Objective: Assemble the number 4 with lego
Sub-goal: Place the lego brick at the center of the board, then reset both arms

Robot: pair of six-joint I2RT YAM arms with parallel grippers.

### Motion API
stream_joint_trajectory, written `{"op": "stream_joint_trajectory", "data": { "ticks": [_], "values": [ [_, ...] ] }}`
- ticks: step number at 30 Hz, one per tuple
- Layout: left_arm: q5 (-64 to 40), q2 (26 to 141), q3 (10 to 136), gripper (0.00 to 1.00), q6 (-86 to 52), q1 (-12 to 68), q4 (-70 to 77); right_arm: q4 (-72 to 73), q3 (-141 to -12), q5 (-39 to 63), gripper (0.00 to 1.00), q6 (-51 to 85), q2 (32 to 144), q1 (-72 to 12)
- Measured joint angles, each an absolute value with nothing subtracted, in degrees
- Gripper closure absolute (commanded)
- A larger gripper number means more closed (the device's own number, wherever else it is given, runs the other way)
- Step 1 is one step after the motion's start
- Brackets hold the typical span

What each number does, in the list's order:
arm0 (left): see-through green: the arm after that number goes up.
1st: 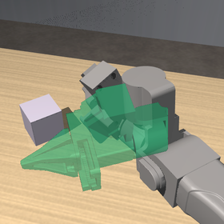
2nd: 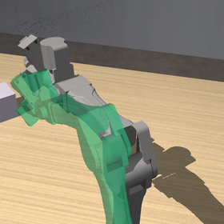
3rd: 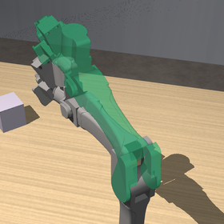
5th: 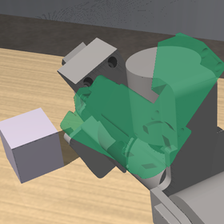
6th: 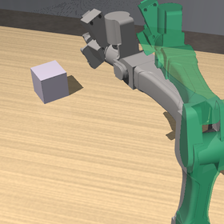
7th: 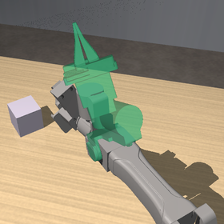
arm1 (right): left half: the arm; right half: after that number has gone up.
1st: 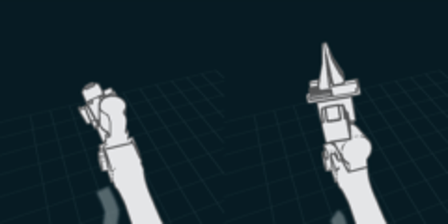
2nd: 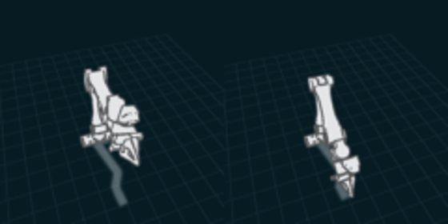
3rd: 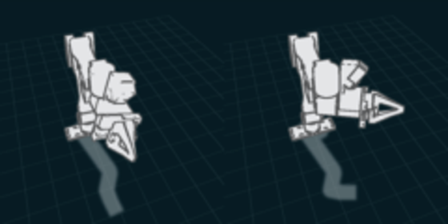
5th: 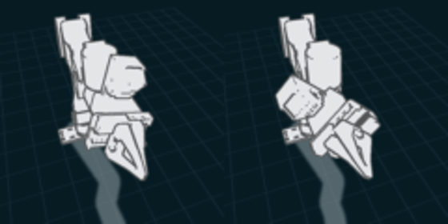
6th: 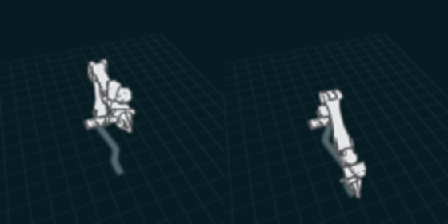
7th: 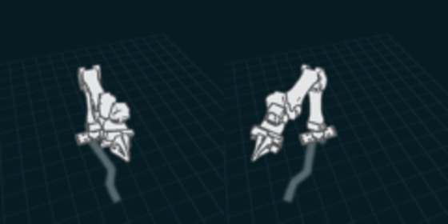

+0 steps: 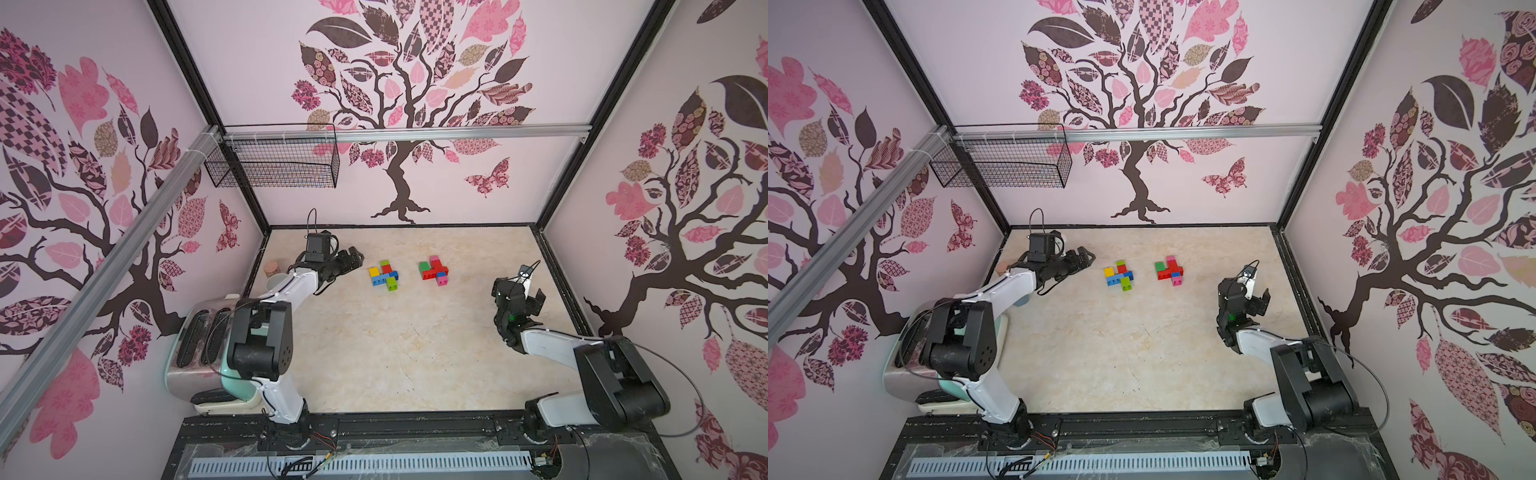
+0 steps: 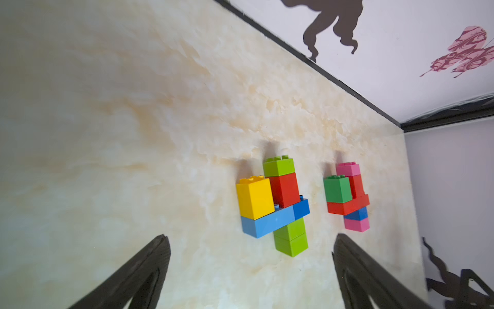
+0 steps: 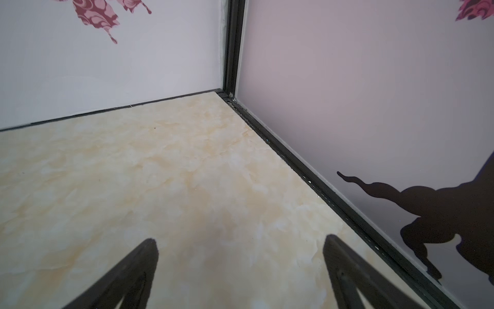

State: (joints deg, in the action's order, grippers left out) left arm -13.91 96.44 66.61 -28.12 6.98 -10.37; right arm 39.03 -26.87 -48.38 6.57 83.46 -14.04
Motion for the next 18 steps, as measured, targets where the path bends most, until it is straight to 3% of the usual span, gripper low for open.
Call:
{"op": "stream_joint_trajectory", "data": {
  "ticks": [6, 10, 18],
  "values": [
    [5.1, 83.2, 58.0, 0.02, -19.9, 6.7, -9.8, 46.9, -26.7, -47.0, 0.00, 3.0, 90.3, -13.3],
    [15.6, 80.8, 52.7, 0.02, -14.9, 5.5, -8.1, 51.4, -25.9, -39.4, 0.01, 2.8, 90.6, -10.6],
    [19.9, 80.4, 42.0, 0.02, -8.1, 2.2, -1.6, 66.3, -12.8, -18.4, 0.01, 3.9, 90.5, -2.3]
  ]
}}
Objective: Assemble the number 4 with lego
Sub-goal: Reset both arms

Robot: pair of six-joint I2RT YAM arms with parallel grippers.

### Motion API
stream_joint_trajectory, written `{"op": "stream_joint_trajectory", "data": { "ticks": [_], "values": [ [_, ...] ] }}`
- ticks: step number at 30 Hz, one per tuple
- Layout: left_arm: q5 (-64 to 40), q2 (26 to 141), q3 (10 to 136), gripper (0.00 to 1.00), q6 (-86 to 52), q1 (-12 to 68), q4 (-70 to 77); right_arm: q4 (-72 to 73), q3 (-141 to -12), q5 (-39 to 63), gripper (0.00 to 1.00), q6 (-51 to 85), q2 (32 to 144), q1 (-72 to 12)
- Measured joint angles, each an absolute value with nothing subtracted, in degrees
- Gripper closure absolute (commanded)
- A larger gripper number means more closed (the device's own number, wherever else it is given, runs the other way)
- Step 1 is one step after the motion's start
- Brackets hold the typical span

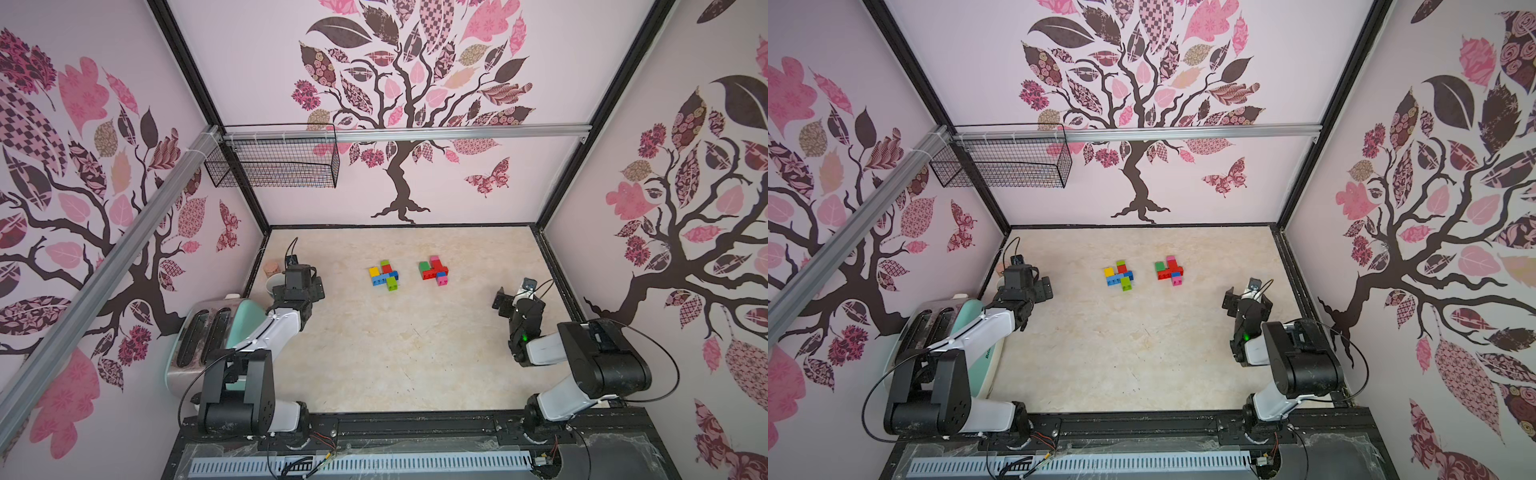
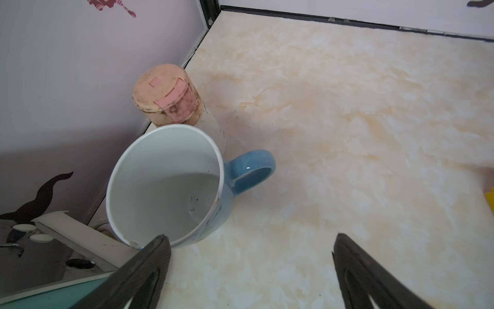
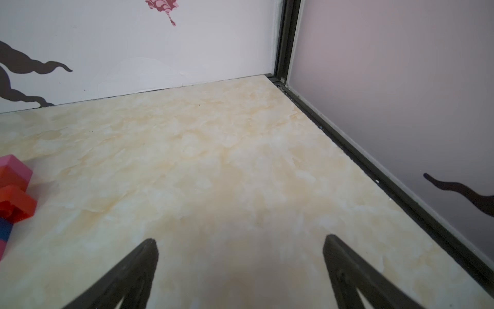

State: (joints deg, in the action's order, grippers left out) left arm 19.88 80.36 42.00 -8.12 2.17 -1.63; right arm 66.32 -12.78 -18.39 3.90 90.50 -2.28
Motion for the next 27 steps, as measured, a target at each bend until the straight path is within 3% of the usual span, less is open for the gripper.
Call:
{"op": "stream_joint_trajectory", "data": {
  "ticks": [12, 21, 27],
  "values": [
    [8.4, 85.8, 33.0, 0.02, -2.4, 1.1, 20.3, 72.3, -13.0, -13.2, 0.01, 4.1, 90.7, -2.3],
    [4.1, 88.0, 24.9, 0.02, -1.1, -0.6, 40.5, 72.7, -13.0, -13.0, 0.00, 4.1, 90.7, -2.3],
    [4.2, 89.8, 23.7, 0.02, -1.7, -1.6, 45.2, 72.7, -13.0, -12.8, 0.00, 4.1, 90.7, -2.3]
  ]
}}
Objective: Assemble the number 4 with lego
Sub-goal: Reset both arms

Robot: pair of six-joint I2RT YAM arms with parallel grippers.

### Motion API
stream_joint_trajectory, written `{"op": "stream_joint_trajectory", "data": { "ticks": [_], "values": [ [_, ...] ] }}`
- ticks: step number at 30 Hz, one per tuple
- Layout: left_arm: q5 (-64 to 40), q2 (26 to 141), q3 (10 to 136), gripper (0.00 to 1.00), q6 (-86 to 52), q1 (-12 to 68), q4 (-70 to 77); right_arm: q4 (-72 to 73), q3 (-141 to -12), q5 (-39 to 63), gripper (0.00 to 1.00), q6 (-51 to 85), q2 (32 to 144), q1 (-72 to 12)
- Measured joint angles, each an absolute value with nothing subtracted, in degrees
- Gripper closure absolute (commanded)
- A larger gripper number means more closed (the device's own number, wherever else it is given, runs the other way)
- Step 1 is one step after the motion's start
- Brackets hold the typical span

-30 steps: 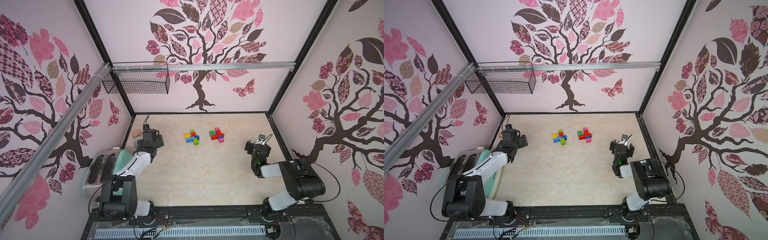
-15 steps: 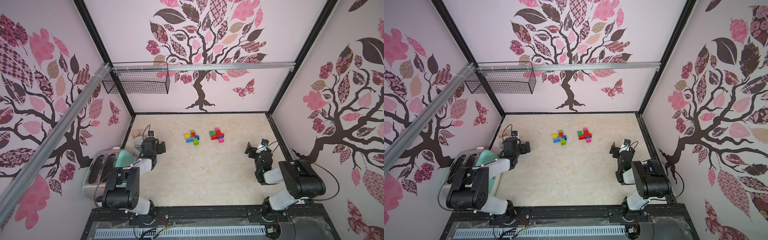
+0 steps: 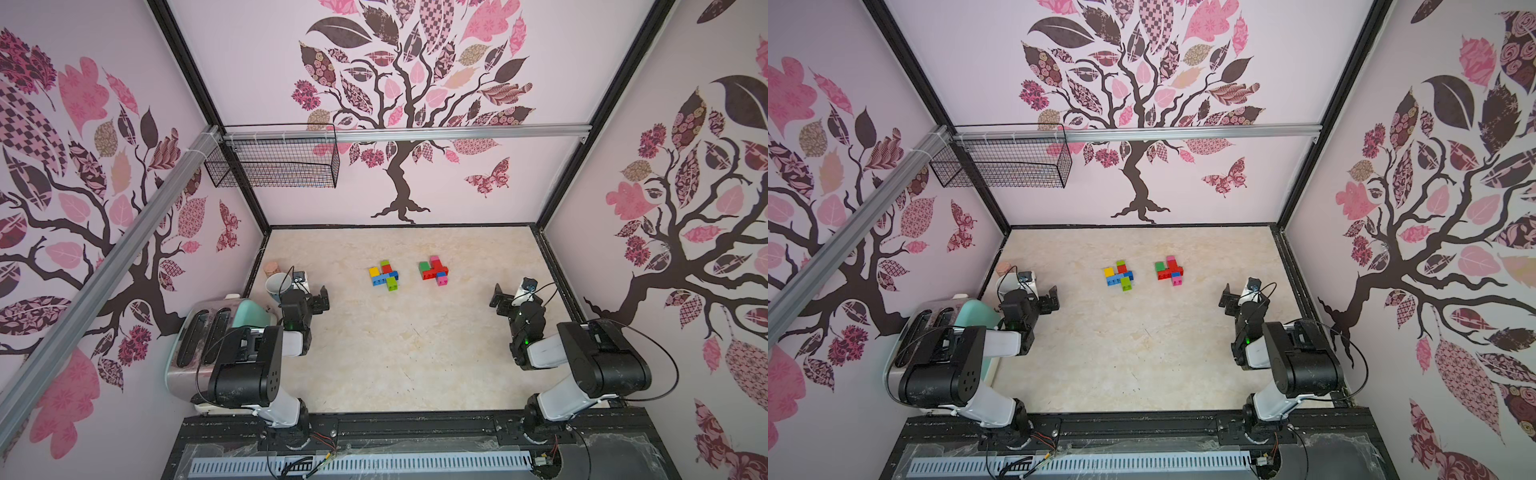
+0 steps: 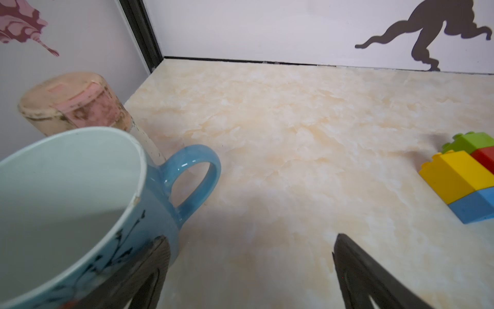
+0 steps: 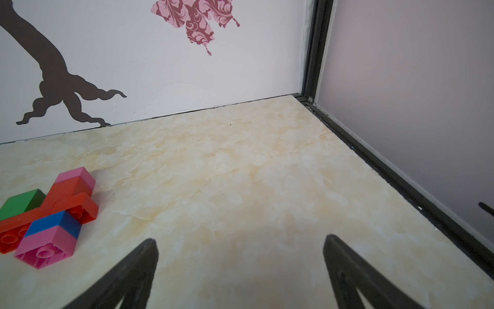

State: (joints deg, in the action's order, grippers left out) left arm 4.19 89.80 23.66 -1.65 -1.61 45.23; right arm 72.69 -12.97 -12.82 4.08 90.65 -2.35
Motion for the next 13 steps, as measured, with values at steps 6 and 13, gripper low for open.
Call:
{"op": "stream_joint_trajectory", "data": {
  "ticks": [6, 13],
  "values": [
    [7.0, 89.7, 23.6, 0.02, -2.1, -1.0, 47.2, 72.7, -13.0, -12.8, 0.01, 4.1, 90.7, -2.3],
    [8.9, 89.7, 23.4, 0.02, -2.2, -0.3, 47.7, 72.6, -13.0, -12.8, 0.01, 4.1, 90.7, -2.5]
  ]
}}
